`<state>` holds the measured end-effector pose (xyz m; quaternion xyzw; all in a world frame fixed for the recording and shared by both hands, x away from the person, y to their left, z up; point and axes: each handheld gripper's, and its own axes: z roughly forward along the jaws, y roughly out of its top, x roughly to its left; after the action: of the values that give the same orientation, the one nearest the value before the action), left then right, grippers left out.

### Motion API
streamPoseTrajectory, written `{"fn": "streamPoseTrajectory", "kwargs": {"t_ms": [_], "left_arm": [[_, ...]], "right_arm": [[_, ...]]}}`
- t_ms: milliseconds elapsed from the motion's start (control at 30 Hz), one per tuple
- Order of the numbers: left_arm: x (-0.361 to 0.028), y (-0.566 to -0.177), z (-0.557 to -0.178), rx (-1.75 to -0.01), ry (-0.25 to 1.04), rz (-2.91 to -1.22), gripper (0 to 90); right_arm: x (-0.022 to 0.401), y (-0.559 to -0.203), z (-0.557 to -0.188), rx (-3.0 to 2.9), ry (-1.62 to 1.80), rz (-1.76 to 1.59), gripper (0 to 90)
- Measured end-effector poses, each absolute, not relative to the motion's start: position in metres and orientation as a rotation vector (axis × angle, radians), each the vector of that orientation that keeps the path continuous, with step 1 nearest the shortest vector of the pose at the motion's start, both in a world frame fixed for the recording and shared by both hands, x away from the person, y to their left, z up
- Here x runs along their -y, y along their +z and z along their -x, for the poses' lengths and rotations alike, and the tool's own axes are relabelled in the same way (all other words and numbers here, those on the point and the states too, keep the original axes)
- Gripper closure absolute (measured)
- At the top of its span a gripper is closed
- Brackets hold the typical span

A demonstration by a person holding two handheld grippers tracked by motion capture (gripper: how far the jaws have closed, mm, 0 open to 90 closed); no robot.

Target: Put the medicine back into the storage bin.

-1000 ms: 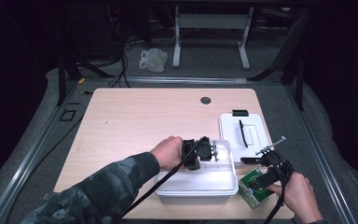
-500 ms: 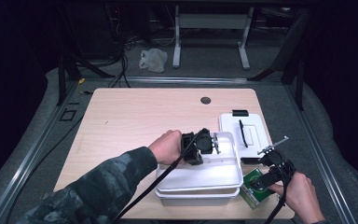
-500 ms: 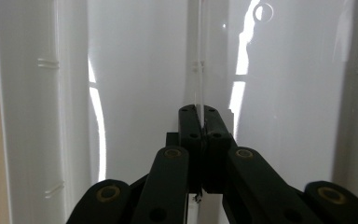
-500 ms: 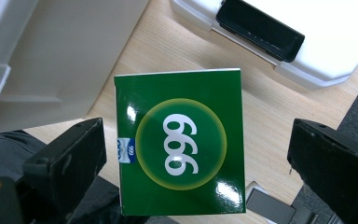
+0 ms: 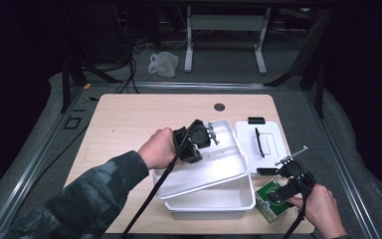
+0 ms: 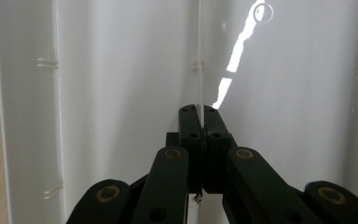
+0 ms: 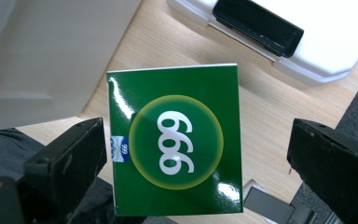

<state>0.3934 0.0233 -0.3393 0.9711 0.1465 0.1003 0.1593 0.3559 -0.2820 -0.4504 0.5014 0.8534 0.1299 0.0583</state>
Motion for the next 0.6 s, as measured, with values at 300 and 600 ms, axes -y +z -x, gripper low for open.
{"fn": "streamPoseTrajectory", "kwargs": {"t_ms": [300, 600], "left_arm": [[-0.071, -0.325, -0.402, -0.666, 0.404, -2.697, 89.1], [-0.115, -0.325, -0.407, -0.836, 0.435, -2.628, 89.1]], "right_arm": [[0.283, -0.451, -0.356, -2.576, 0.387, -1.53, 4.4], [0.284, -0.451, -0.356, -2.577, 0.382, -1.536, 4.5]]}}
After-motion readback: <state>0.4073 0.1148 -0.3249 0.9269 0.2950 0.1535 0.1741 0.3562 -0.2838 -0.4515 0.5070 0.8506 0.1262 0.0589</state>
